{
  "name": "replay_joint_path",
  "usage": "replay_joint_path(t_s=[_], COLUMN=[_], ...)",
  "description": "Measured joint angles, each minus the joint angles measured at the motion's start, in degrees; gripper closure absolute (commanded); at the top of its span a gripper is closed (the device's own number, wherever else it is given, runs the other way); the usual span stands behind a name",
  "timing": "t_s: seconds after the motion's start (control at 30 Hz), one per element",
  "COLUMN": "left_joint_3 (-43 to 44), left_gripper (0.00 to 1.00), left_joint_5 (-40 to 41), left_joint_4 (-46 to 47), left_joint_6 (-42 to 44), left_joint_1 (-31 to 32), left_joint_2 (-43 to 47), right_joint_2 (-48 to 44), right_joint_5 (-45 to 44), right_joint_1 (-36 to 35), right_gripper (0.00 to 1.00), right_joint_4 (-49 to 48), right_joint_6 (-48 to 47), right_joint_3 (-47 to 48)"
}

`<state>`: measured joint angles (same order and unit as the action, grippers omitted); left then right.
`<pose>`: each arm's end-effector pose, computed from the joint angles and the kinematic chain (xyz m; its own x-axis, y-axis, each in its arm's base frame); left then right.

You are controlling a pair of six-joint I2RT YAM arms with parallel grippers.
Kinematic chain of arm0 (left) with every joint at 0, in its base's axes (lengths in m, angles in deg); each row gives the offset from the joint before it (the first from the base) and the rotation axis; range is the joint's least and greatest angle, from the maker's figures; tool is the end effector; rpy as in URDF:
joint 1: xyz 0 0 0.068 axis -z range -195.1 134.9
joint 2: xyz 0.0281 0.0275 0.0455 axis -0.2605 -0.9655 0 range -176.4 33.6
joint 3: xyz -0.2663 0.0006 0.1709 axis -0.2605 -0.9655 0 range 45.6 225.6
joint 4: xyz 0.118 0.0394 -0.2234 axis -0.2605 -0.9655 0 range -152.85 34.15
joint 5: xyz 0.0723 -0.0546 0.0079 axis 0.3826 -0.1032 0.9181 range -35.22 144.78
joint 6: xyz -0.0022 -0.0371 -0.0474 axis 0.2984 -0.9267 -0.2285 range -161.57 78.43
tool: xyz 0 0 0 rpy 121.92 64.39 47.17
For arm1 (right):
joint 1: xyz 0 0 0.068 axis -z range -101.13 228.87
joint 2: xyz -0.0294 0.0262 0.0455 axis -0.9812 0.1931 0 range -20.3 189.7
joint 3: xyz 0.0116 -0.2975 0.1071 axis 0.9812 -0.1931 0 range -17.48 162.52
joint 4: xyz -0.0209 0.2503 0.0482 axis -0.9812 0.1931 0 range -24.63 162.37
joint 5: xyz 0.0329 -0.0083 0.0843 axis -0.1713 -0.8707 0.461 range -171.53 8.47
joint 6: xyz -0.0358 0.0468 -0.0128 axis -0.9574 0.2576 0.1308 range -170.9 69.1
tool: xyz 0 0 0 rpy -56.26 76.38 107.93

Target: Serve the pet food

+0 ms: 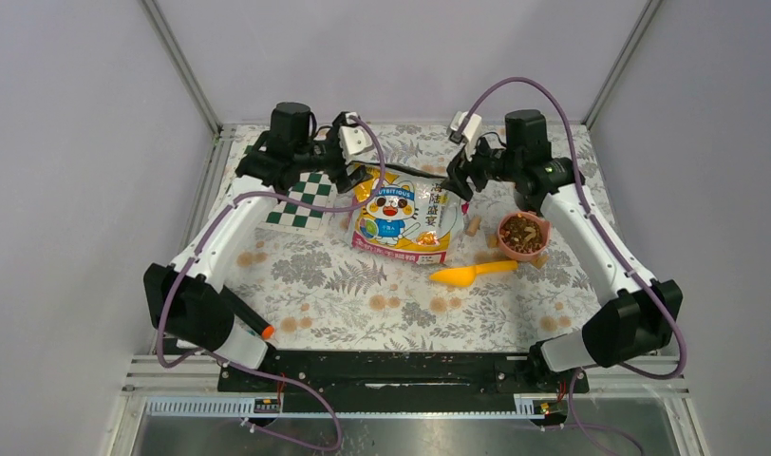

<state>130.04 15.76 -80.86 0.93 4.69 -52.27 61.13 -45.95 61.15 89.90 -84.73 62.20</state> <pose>0.3060 -0.1399 0.4272 0.2271 0.4760 -0.8496 0.8681 0.2964 0.3982 0.2907 0.1201 0.4227 0.0641 -0.4549 -0.8883 -0.8532 0.4367 -0.2852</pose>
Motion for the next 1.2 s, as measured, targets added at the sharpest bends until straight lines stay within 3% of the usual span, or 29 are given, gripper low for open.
replay_joint_path(t_s=[0.17, 0.3, 0.47, 0.63, 0.93, 1.2], left_joint_3=[0.00, 0.00, 0.00, 0.59, 1.11, -5.99], left_gripper=[0.27, 0.39, 0.70, 1.00, 1.00, 1.00], left_joint_5=[-0.22, 0.28, 0.66, 2.12, 6.56, 9.64], left_joint_4=[-1.42, -0.26, 1.64, -0.61, -4.66, -3.78], left_joint_6=[3.69, 5.18, 6.71, 9.18, 11.67, 12.37], left_joint_1=[0.02, 0.33, 0.87, 1.38, 2.69, 3.80], left_joint_2=[-2.49, -3.32, -3.45, -4.04, -2.38, 5.95], right_joint_2=[3.37, 5.55, 5.97, 5.70, 4.66, 2.80], right_joint_5=[-0.15, -0.83, -1.49, -1.73, -1.46, -0.02], right_joint_1=[-1.77, -3.19, -3.41, -3.52, -3.91, -5.11], right_gripper=[0.41, 0.67, 0.90, 1.00, 1.00, 1.00], right_joint_4=[1.29, 2.23, 2.60, 2.93, 3.54, 3.28], right_joint_6=[-3.26, -5.49, -7.37, -9.92, -11.19, -8.68], right_joint_3=[1.09, 2.25, 3.45, 3.63, 3.39, 2.45])
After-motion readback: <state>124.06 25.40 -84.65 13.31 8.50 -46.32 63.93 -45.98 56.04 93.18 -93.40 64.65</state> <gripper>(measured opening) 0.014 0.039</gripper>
